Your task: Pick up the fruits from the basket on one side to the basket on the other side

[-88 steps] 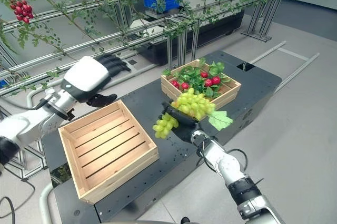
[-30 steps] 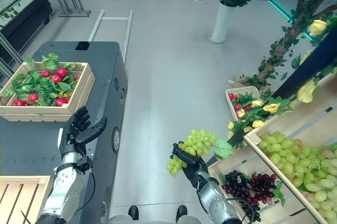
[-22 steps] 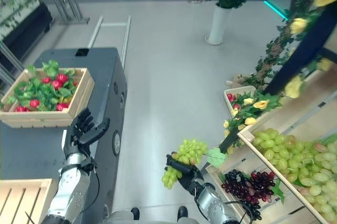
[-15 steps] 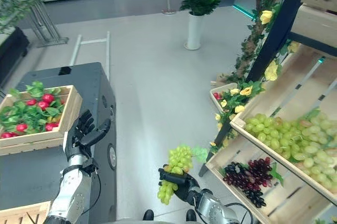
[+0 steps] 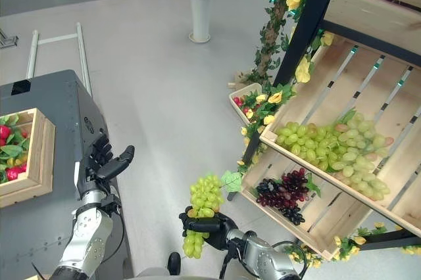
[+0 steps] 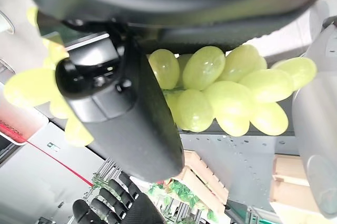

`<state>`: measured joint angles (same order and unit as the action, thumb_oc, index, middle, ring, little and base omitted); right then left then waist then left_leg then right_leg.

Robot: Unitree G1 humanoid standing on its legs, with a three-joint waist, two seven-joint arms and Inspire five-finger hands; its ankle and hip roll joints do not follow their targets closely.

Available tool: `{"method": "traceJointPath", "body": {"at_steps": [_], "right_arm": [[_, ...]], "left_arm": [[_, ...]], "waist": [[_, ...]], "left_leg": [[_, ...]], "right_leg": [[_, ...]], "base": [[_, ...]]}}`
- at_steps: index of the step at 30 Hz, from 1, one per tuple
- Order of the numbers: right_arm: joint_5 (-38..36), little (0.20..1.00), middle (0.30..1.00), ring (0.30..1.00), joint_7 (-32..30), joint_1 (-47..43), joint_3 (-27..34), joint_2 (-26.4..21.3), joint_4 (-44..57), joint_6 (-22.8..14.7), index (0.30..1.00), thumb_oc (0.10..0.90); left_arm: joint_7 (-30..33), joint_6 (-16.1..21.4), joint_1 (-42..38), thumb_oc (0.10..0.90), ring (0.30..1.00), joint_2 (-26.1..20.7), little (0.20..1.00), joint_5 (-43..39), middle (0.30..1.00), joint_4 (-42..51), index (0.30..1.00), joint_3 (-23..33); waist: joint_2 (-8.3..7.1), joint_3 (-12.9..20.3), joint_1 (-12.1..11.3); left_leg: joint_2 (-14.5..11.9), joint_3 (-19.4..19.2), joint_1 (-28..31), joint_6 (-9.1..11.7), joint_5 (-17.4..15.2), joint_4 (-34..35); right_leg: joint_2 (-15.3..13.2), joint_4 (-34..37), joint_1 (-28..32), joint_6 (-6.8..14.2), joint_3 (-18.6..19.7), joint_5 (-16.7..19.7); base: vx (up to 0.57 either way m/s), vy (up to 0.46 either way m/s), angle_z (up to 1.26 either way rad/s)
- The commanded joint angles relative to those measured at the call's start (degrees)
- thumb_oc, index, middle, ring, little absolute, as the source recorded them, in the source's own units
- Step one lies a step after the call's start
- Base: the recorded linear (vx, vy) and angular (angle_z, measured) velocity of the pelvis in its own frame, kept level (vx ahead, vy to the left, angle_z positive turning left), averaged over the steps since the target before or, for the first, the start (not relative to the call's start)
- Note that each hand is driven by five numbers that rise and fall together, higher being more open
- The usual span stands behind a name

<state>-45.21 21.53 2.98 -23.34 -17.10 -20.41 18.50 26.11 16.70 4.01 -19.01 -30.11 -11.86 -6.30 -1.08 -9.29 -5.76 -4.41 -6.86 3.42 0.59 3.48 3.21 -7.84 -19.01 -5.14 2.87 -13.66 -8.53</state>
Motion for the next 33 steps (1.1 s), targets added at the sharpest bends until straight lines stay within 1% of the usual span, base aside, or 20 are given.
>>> {"method": "traceJointPath", "body": {"at_steps": [1,3,4,6,7,8,9,10,11,12,13,14,16,17,19,23,27,28,32,33], "right_arm": [[0.0,0.300,0.300,0.300,2.8,-4.1,-1.7,1.6,5.7,-5.7,0.300,0.400],[0.4,0.300,0.300,0.300,1.7,-4.7,-1.5,0.9,6.9,-5.3,0.300,0.400],[0.7,0.300,0.300,0.300,2.0,-4.7,-1.2,0.3,8.1,-5.2,0.300,0.400],[2.6,0.300,0.300,0.300,2.2,-3.1,-0.3,-0.8,10.9,-7.1,0.300,0.400],[2.3,0.300,0.300,0.300,2.2,-2.7,0.1,-1.3,11.6,-7.7,0.300,0.400],[1.1,0.300,0.300,0.300,2.3,-2.2,0.7,-2.0,12.4,-8.5,0.300,0.400],[1.1,0.300,0.300,0.300,2.3,-2.2,0.7,-2.0,12.4,-8.5,0.300,0.400],[-1.0,0.300,0.300,0.300,2.5,-2.3,2.0,-3.1,12.6,-9.2,0.300,0.400],[-1.3,0.300,0.300,0.300,3.5,-2.2,2.8,-3.5,12.1,-9.2,0.300,0.400],[-1.4,0.300,0.300,0.300,4.1,-1.9,3.0,-3.6,12.0,-9.4,0.300,0.400],[-1.7,0.300,0.300,0.300,4.3,-0.6,3.3,-3.4,12.2,-9.5,0.300,0.400],[-1.6,0.300,0.300,0.300,4.2,-0.4,3.3,-3.4,12.3,-9.4,0.300,0.400],[-2.0,0.300,0.300,0.300,4.2,0.0,3.9,-3.1,12.1,-9.1,0.300,0.400],[-1.0,0.300,0.300,0.300,5.7,-0.1,3.5,-2.7,11.7,-8.7,0.300,0.400],[2.8,0.300,0.300,0.300,7.8,0.2,2.9,-3.1,12.0,-6.6,0.300,0.400],[3.7,0.300,0.300,0.300,12.5,-0.1,3.1,-5.1,12.9,-5.3,0.300,0.400],[-0.2,0.300,0.300,0.300,18.0,-0.6,4.0,-7.7,17.8,-5.1,0.300,0.400],[-2.9,0.300,0.300,0.300,19.7,-1.1,4.8,-8.8,21.0,-4.9,0.300,0.400],[-9.1,0.300,0.300,0.300,23.1,-2.1,7.4,-9.2,28.2,-5.1,0.300,0.400],[-9.4,0.300,0.300,0.300,23.2,-2.2,7.5,-9.1,28.5,-5.2,0.300,0.400]], "left_arm": [[1.8,1.9,-4.9,0.800,0.900,-2.5,0.900,-0.9,0.900,3.5,0.900,1.2],[1.8,-0.4,-4.6,0.800,0.900,-1.9,0.900,-5.6,0.900,3.4,0.900,0.7],[1.8,-1.2,-3.9,0.800,0.900,-1.0,0.900,-6.3,0.900,3.5,0.900,0.4],[2.5,-2.9,-2.2,0.800,0.900,0.6,0.900,-6.1,0.900,3.2,0.900,-1.2],[2.1,-3.3,-1.6,0.800,0.900,0.9,0.900,-5.7,0.900,3.2,0.900,-1.4],[1.4,-4.3,-0.7,0.800,0.900,1.1,0.900,-3.5,0.900,2.9,0.900,-1.9],[1.4,-4.3,-0.7,0.800,0.900,1.1,0.900,-3.5,0.900,2.9,0.900,-1.9],[-1.0,-6.0,0.4,0.800,0.900,0.8,0.900,0.0,0.900,1.5,0.900,-2.9],[-0.9,-6.5,0.9,0.800,0.900,0.4,0.900,4.3,0.900,0.0,0.900,-3.6],[-0.5,-6.5,1.0,0.800,0.900,-0.1,0.900,6.1,0.900,-1.0,0.900,-4.1],[-0.2,-8.1,0.8,0.800,0.900,-2.0,0.900,7.0,0.900,-4.3,0.900,-5.2],[-0.2,-8.5,0.8,0.800,0.900,-2.1,0.900,7.1,0.900,-4.6,0.900,-5.3],[-1.6,-9.3,-1.1,0.800,0.900,-2.7,0.900,7.4,0.900,-10.5,0.900,-5.4],[-3.1,-9.5,-2.0,0.800,0.900,-2.6,0.900,6.1,0.900,-15.1,0.900,-5.5],[-4.1,-9.3,-1.9,0.800,0.900,-1.5,0.900,3.9,0.900,-19.5,0.900,-4.9],[-4.5,-9.1,-0.8,0.800,0.900,-0.2,0.900,1.6,0.900,-21.2,0.900,-3.8],[-4.4,-8.1,-0.8,0.800,0.900,0.3,0.900,0.7,0.900,-21.6,0.900,-3.4],[-4.4,-7.3,-1.4,0.800,0.900,0.2,0.900,0.6,0.900,-22.1,0.900,-3.3],[-4.3,-6.0,-2.6,0.800,0.900,0.0,0.900,1.3,0.900,-23.3,0.900,-3.0],[-4.3,-5.9,-2.7,0.800,0.900,0.0,0.900,1.3,0.900,-23.4,0.900,-3.0]], "waist": [[-2.41,2.1,-0.4],[-2.33,1.7,0.0],[-2.16,1.6,0.2],[-1.60,1.8,1.2],[-1.63,1.8,1.4],[-1.81,1.6,1.5],[-1.81,1.7,1.5],[-2.30,1.4,1.8],[-2.18,1.4,2.1],[-1.82,1.5,2.3],[-0.88,1.8,3.2],[-0.82,1.9,3.3],[-0.39,2.2,4.2],[-0.15,2.4,4.7],[-0.01,2.9,5.4],[-0.27,3.6,5.6],[-0.75,3.6,5.9],[-0.88,3.7,6.2],[-0.93,4.0,6.9],[-0.93,4.1,6.9]], "left_leg": [[6.9,1.6,-6.2,-2.6,-6.0,-9.8],[6.6,1.9,-6.3,-1.5,-4.1,-8.0],[6.3,1.9,-6.2,-1.1,-2.9,-6.2],[5.9,2.6,-5.9,-0.5,-0.5,-2.3],[6.0,3.5,-6.2,-0.5,-0.7,-2.6],[6.4,5.1,-6.6,-0.6,-1.8,-4.5],[6.4,5.1,-6.7,-0.6,-1.8,-4.5],[7.3,6.8,-7.4,-0.9,-4.6,-10.0],[7.0,6.7,-6.5,-1.1,-5.2,-9.7],[6.9,7.0,-5.3,-1.3,-4.7,-7.3],[6.3,6.8,-2.7,-1.6,-3.0,-2.8],[6.2,6.6,-2.6,-1.6,-2.9,-2.6],[6.0,6.8,-1.5,-1.2,-2.0,-0.8],[6.0,6.9,-0.4,-1.5,-2.3,0.1],[5.8,5.9,0.9,-1.6,-2.5,1.1],[5.6,4.5,2.2,-1.8,-3.2,1.8],[5.4,3.6,2.6,-2.0,-3.8,1.8],[5.2,2.9,2.6,-2.1,-4.0,1.8],[5.1,1.8,2.9,-2.4,-4.6,1.8],[5.1,1.7,2.9,-2.4,-4.7,1.8]], "right_leg": [[1.9,20.2,14.8,-0.4,1.3,7.2],[2.8,23.2,15.1,-0.5,2.8,8.7],[3.2,24.0,14.8,-0.7,2.8,9.1],[4.1,24.0,13.2,-1.4,3.5,9.4],[4.2,24.0,12.7,-1.5,4.0,9.6],[4.2,24.0,12.0,-1.8,4.9,9.9],[4.2,24.0,11.9,-1.8,4.8,9.9],[3.7,24.0,11.0,-1.9,6.0,10.5],[3.7,24.0,10.8,-2.0,6.0,10.5],[4.0,24.0,11.0,-2.0,5.9,10.5],[4.5,23.7,11.0,-1.8,5.7,10.4],[4.5,23.6,11.0,-1.8,5.7,10.4],[4.5,23.7,11.0,-1.3,5.4,10.7],[4.6,23.5,10.9,-1.0,5.8,10.6],[4.8,24.0,10.9,-0.8,6.4,10.8],[4.8,24.0,11.1,-0.7,7.0,10.4],[4.9,24.0,11.2,-0.7,7.5,10.5],[4.9,24.0,11.0,-0.5,7.8,10.5],[4.9,24.0,10.7,-0.1,8.6,10.8],[4.9,24.0,10.7,-0.1,8.7,10.8]], "base": [[-0.14,-0.287,-0.52],[-0.12,-0.204,-0.40],[-0.12,-0.157,-0.33],[-0.15,-0.137,-0.22],[-0.15,-0.088,0.04],[-0.08,-0.032,0.15],[-0.15,-0.009,0.09],[-0.14,0.058,-0.10],[-0.14,0.090,-0.23],[-0.07,0.152,-0.35],[-0.04,0.109,-0.34],[-0.06,0.105,-0.29],[-0.06,0.061,0.03],[-0.04,0.067,0.09],[-0.03,0.059,-0.06],[-0.02,0.035,-0.24],[-0.05,0.023,-0.12],[-0.05,0.027,-0.07],[-0.04,0.027,-0.09],[-0.02,0.018,-0.12]]}}
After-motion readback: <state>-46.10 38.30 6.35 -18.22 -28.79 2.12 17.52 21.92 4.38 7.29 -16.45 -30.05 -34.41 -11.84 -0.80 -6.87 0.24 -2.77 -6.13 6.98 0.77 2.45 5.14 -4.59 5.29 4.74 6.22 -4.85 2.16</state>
